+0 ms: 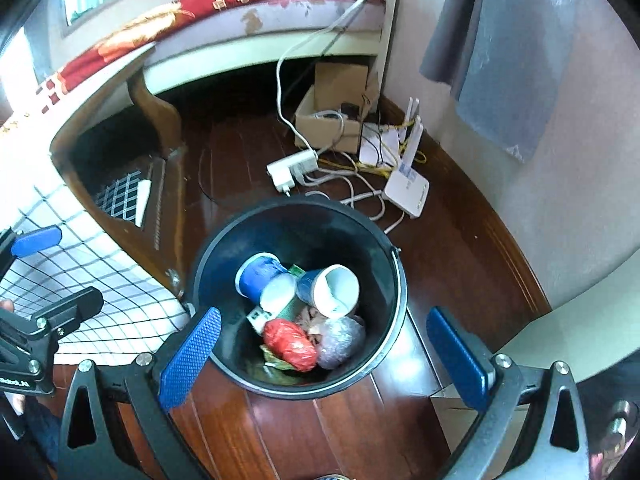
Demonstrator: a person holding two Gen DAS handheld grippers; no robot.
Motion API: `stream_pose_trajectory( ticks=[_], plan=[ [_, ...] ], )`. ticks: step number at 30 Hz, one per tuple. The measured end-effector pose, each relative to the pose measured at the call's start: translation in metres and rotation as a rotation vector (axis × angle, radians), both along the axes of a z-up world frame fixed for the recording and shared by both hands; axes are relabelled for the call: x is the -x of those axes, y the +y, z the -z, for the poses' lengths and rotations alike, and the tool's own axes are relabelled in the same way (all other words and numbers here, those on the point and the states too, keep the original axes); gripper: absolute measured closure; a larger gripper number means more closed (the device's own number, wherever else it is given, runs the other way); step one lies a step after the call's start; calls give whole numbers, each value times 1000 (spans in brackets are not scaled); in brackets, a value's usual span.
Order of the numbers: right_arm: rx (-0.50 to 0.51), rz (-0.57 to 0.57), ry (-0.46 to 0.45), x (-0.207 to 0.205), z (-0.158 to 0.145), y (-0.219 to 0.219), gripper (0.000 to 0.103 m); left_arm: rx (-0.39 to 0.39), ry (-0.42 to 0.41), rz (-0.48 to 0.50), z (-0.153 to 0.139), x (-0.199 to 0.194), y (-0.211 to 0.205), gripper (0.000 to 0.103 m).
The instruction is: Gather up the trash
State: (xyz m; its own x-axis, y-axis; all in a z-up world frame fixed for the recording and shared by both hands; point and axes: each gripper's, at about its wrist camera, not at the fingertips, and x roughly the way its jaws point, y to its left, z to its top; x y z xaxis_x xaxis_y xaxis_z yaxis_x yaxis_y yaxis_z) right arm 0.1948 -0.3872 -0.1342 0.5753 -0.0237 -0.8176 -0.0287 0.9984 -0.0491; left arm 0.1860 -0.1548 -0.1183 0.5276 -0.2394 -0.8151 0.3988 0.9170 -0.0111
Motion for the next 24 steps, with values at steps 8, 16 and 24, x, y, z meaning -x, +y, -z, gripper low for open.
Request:
stream_pose_trajectory(
  ticks=[8, 16, 24],
  plan=[
    [-26, -28, -84, 35, -53, 37, 0, 5, -81, -40, -43, 41, 29, 0],
    [-25, -19, -169, 90, -105, 72, 0, 9, -205, -73, -92, 99, 57, 0],
    [-18, -24, -250, 146, -147, 87, 0, 51, -275, -113, -130, 144, 78, 0]
  ],
)
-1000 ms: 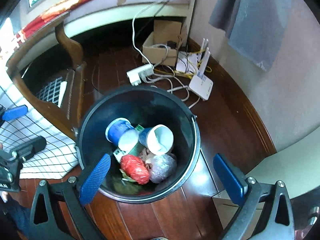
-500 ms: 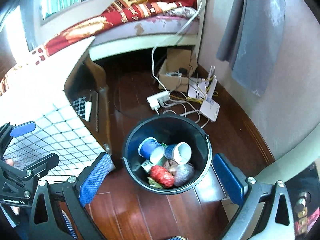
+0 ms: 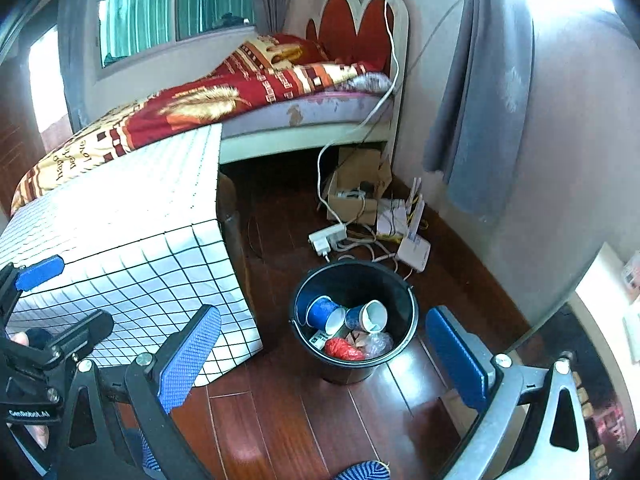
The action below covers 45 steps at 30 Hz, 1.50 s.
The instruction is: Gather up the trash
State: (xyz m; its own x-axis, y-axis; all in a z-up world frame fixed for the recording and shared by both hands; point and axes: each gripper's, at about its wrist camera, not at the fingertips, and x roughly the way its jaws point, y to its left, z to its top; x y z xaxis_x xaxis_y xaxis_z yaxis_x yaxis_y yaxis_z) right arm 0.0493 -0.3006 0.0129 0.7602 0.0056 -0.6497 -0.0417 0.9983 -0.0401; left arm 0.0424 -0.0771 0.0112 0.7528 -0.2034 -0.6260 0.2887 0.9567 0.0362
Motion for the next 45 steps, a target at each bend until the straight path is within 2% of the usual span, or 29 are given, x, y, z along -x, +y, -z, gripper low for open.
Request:
stream_pose_trajectory(
  ticks=[8, 14, 33, 37, 45],
  plan=[
    [2, 10, -87, 41, -38, 12, 0, 40, -106, -11, -38, 31, 14, 0],
    [27, -23, -129, 45, -58, 22, 0, 55, -123, -37, -39, 33, 17, 0],
    [44, -10, -145, 54, -62, 19, 0, 61, -156, -37, -44, 37, 16, 0],
    [42, -13, -143, 54, -62, 18, 0, 30, -171, -38, -43, 39, 11, 0],
    [45, -22, -143, 53, -63, 19, 0, 45, -166, -41, -45, 40, 14, 0]
  ],
)
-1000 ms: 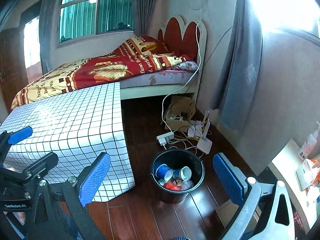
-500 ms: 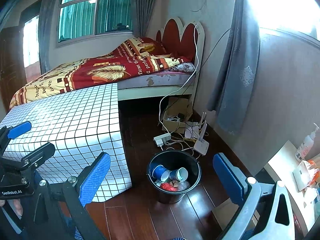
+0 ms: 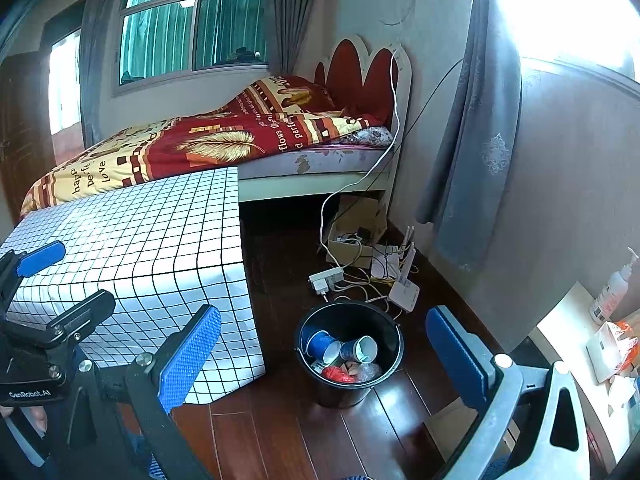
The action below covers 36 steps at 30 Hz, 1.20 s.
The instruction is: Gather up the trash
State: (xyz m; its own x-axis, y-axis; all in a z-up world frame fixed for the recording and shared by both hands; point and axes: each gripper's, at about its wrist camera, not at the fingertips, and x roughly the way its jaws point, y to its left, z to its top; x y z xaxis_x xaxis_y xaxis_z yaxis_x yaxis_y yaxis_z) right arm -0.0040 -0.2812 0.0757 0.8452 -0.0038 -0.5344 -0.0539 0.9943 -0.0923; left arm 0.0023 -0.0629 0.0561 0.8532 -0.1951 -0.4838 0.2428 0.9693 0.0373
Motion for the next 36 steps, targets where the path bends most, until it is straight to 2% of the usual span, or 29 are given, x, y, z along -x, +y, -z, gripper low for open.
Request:
stream_pose_trajectory(
  ticks=[36],
  plan=[
    [-11, -11, 15, 1, 9, 4, 0, 6, 17, -1, 2, -4, 4, 0]
  ],
)
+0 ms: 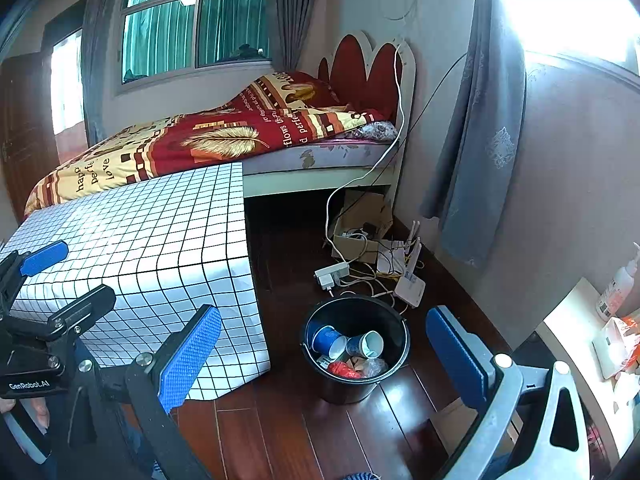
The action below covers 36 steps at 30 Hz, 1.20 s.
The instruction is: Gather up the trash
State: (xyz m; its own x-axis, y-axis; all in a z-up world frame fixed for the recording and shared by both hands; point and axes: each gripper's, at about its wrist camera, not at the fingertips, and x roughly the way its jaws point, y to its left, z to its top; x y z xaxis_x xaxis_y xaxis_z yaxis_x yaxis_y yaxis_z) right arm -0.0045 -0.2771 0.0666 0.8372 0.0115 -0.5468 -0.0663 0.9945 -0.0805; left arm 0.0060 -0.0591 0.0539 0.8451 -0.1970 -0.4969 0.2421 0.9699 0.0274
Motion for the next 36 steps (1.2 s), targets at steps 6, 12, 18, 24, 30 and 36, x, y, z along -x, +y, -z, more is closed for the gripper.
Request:
stream_pose_trajectory(
  ticks=[6, 12, 18, 24, 30, 36],
  plan=[
    [0, 2, -1, 1, 0, 1, 0, 1, 0, 3, 0, 0, -3, 0],
    [1, 3, -1, 1, 0, 1, 0, 0, 2, 2, 0, 0, -4, 0],
    [1, 2, 3, 0, 1, 2, 0, -5, 4, 8, 1, 0, -7, 0],
    [3, 1, 3, 1, 1, 2, 0, -11, 20, 9, 3, -4, -9, 0],
    [1, 2, 5, 1, 2, 2, 0, -15, 9, 3, 4, -3, -6, 0],
    [1, 3, 2, 0, 1, 2, 0, 14, -20, 31, 1, -3, 0, 0]
  ],
)
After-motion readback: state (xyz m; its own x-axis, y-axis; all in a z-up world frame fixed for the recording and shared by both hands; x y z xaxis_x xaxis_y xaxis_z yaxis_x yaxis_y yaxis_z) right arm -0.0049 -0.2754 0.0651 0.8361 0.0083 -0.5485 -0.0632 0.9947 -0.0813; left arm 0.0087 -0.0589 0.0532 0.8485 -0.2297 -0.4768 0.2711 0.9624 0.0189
